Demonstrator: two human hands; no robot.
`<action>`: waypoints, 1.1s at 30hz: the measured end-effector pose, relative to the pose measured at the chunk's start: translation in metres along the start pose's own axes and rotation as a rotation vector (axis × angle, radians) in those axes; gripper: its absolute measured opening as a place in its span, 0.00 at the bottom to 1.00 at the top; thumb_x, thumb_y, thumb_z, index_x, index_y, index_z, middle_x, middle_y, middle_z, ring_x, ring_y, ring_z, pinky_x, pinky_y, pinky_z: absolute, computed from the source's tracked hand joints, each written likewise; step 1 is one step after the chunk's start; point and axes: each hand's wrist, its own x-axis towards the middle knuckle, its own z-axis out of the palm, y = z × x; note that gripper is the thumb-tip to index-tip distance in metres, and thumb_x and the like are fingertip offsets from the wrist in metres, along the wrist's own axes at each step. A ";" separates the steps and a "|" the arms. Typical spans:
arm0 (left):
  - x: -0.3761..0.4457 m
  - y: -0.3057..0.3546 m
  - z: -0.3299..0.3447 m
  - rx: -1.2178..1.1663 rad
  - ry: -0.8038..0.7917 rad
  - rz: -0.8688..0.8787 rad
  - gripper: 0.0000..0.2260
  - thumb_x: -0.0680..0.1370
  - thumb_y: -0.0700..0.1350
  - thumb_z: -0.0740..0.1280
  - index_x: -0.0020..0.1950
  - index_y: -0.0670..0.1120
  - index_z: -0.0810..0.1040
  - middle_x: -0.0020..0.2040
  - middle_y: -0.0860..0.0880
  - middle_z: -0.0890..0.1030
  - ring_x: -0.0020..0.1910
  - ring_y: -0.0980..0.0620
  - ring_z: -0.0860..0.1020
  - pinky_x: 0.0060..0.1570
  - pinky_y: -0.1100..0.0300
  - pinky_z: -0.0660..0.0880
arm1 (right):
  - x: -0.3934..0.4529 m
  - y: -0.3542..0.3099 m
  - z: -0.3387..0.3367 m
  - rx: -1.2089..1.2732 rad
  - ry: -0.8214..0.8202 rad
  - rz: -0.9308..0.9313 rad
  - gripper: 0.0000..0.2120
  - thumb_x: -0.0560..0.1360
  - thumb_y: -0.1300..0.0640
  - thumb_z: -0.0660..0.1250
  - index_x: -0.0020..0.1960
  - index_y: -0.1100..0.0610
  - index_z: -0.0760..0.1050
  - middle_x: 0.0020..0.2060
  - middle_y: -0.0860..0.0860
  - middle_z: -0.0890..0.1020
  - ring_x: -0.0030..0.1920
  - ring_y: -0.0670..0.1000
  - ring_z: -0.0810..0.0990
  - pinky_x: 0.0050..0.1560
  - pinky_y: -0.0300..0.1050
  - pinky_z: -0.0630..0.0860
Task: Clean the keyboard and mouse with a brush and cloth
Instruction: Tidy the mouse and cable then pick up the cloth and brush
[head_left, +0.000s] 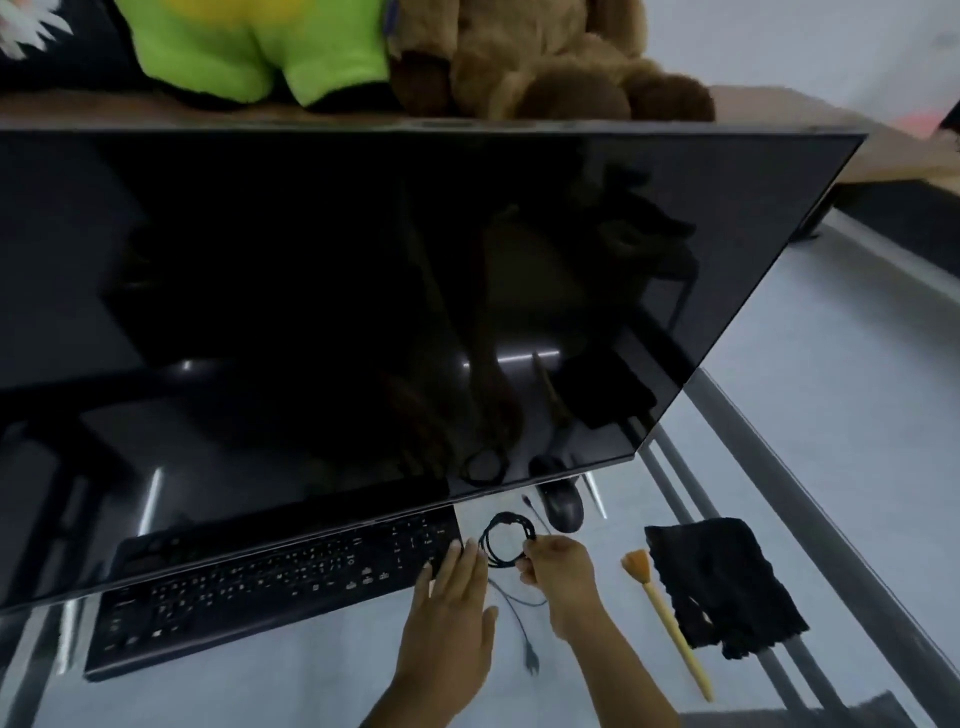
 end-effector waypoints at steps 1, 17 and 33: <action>0.002 -0.003 0.008 0.030 -0.063 0.018 0.26 0.77 0.55 0.53 0.69 0.44 0.73 0.73 0.49 0.67 0.71 0.48 0.68 0.71 0.49 0.51 | 0.004 0.003 0.004 -0.003 0.008 -0.009 0.08 0.77 0.66 0.63 0.39 0.64 0.76 0.29 0.55 0.80 0.30 0.50 0.78 0.40 0.44 0.77; 0.047 -0.005 0.004 0.365 0.003 0.071 0.29 0.83 0.58 0.42 0.75 0.40 0.38 0.79 0.43 0.40 0.77 0.45 0.35 0.68 0.42 0.26 | 0.045 0.005 0.035 -0.486 0.098 -0.353 0.09 0.77 0.64 0.63 0.40 0.63 0.77 0.33 0.59 0.81 0.37 0.58 0.82 0.42 0.52 0.81; 0.032 0.010 0.001 0.277 -0.096 0.113 0.29 0.83 0.57 0.47 0.77 0.41 0.44 0.78 0.43 0.43 0.78 0.46 0.43 0.74 0.43 0.38 | 0.022 0.005 -0.005 -0.687 0.208 -0.537 0.14 0.81 0.55 0.61 0.65 0.55 0.75 0.59 0.53 0.79 0.46 0.50 0.80 0.47 0.36 0.75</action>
